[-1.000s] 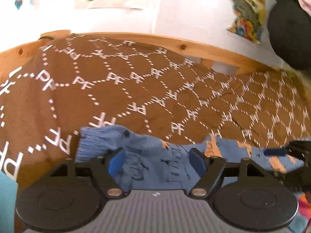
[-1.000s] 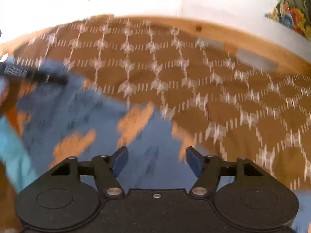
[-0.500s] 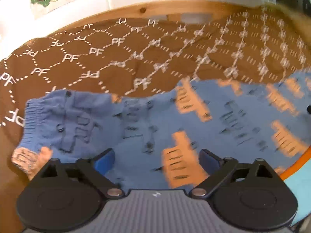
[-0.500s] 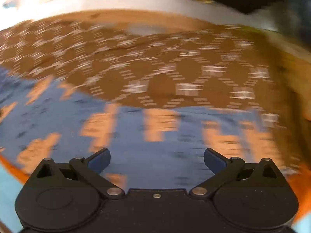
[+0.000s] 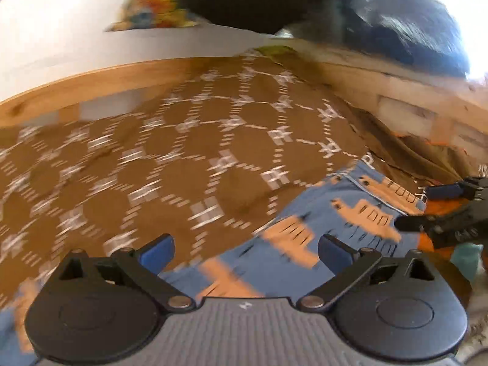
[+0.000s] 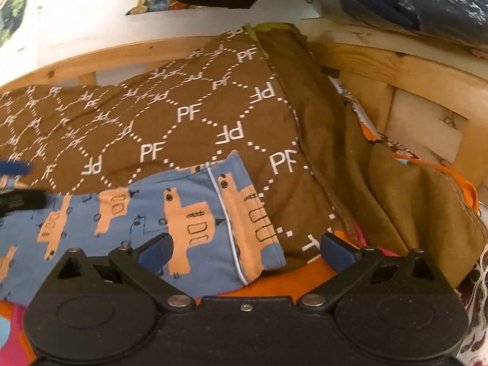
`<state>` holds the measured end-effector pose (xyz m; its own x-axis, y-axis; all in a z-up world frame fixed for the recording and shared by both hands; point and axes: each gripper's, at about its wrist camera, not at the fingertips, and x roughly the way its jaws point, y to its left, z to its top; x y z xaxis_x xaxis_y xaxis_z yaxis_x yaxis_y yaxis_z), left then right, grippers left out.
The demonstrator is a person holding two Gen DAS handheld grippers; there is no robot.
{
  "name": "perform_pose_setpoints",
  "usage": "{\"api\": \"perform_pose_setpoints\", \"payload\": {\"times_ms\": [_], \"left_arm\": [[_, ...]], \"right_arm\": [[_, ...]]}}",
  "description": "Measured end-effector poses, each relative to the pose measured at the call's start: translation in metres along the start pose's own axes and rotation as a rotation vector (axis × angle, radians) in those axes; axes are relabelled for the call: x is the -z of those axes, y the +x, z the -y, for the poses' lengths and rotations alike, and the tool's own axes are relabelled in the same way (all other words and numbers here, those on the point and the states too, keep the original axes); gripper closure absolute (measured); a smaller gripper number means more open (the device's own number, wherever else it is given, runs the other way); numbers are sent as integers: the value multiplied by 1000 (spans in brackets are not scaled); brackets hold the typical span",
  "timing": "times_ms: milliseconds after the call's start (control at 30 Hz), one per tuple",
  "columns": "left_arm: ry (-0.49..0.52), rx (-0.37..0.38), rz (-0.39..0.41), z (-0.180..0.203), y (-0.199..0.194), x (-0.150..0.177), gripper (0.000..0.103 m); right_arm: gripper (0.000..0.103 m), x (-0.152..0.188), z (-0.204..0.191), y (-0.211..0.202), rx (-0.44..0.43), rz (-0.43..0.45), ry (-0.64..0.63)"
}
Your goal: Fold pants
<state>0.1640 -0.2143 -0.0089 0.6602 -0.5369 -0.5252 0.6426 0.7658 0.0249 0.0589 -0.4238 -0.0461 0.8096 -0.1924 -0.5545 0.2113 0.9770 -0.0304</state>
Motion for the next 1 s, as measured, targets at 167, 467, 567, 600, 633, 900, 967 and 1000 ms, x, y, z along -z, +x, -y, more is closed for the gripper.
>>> {"api": "perform_pose_setpoints", "payload": {"times_ms": [167, 467, 567, 600, 633, 900, 967, 1000], "left_arm": [[54, -16, -56, 13, 59, 1, 0], [-12, -13, -96, -3, 71, 15, 0], [-11, -26, -104, -3, 74, 14, 0], [-18, -30, -110, -4, 73, 13, 0], [-31, -30, -117, -6, 74, 10, 0], [-268, 127, -119, -28, 61, -21, 0], [-286, 158, -129, -26, 63, -30, 2], [-293, 166, -140, -24, 65, -34, 3]], "right_arm": [[1, 4, 5, 0, -38, -16, -41], [19, -9, 23, 11, -217, -90, 59], [33, -12, 32, 15, -181, -91, 121], [34, -12, 35, 15, -188, -91, 150], [34, -12, 37, 15, -195, -91, 169], [70, -8, 55, 16, -229, -92, 296], [84, -7, 56, 16, -222, -89, 301], [85, -7, 55, 15, -223, -83, 303]]}}
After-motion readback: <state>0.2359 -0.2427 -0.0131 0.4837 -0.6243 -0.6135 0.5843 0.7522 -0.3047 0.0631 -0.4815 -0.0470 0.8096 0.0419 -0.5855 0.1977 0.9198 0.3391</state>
